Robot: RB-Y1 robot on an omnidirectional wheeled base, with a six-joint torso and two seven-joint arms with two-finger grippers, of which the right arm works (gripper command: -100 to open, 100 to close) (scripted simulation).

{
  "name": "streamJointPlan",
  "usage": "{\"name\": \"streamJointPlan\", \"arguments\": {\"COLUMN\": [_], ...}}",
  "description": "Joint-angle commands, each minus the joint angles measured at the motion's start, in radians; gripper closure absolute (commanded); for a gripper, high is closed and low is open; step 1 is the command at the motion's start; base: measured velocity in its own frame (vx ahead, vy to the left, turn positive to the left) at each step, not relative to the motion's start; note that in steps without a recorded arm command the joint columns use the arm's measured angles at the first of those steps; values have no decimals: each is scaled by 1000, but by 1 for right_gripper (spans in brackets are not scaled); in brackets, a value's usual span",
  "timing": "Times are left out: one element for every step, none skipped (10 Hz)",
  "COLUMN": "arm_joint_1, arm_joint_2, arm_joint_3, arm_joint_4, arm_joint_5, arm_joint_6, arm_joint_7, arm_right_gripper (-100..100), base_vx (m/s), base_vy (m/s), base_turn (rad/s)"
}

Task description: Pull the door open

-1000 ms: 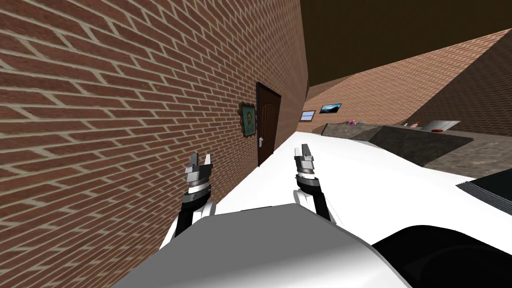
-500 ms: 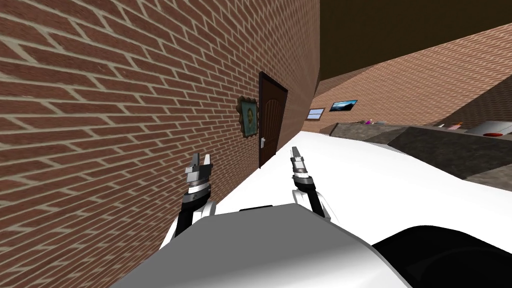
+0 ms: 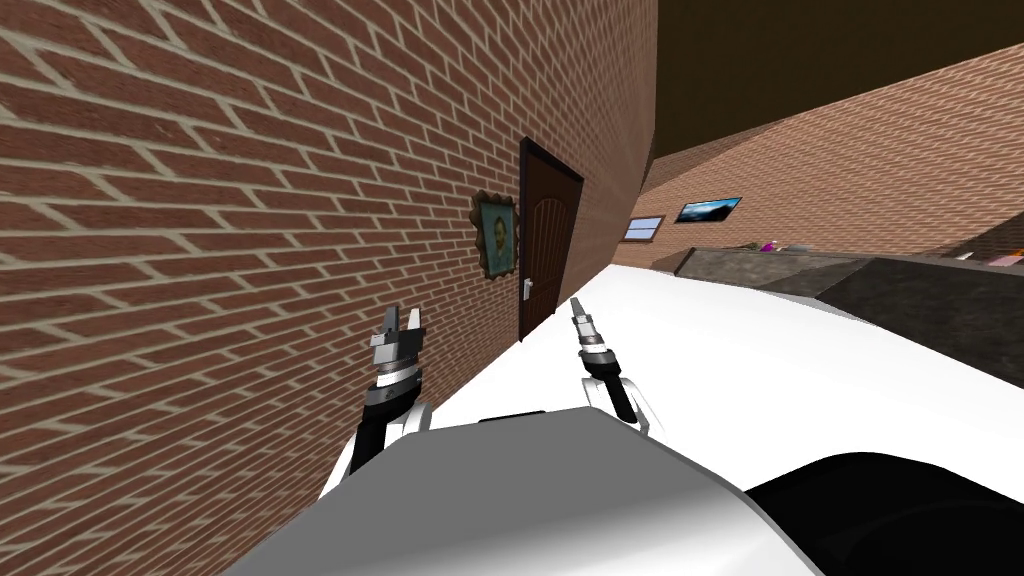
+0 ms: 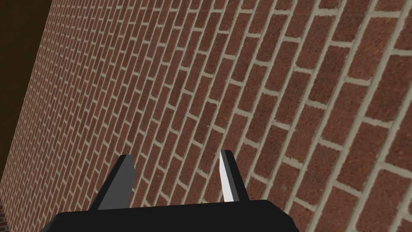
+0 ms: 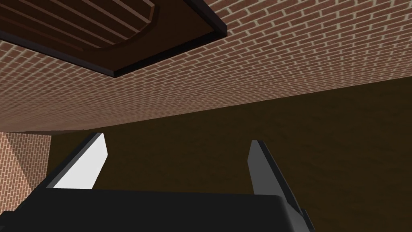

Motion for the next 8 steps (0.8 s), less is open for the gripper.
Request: {"name": "streamJointPlan", "arguments": {"arm_joint_1": [-9, -15, -21, -27, -39, -45, -52, -58], "arm_joint_2": [-10, -13, -15, -17, -21, -23, -25, -26], "arm_joint_3": [-4, -5, -6, -6, -8, -8, -9, -10], "arm_joint_4": [36, 50, 64, 79, 108, 123, 138, 153], "arm_joint_5": [40, 55, 71, 88, 120, 136, 153, 170], "arm_joint_6": [-3, -2, -1, 0, 2, 3, 4, 5], "arm_joint_7": [17, 23, 30, 37, 51, 59, 66, 73], "arm_right_gripper": [-100, -100, -100, -100, -100, -100, -100, -100], "base_vx": [131, 122, 94, 85, 95, 92, 109, 118], "base_vy": [-123, -104, -70, -70, -104, -139, -110, -74], "base_turn": [140, 97, 69, 69, 134, 99, 87, 57]}}
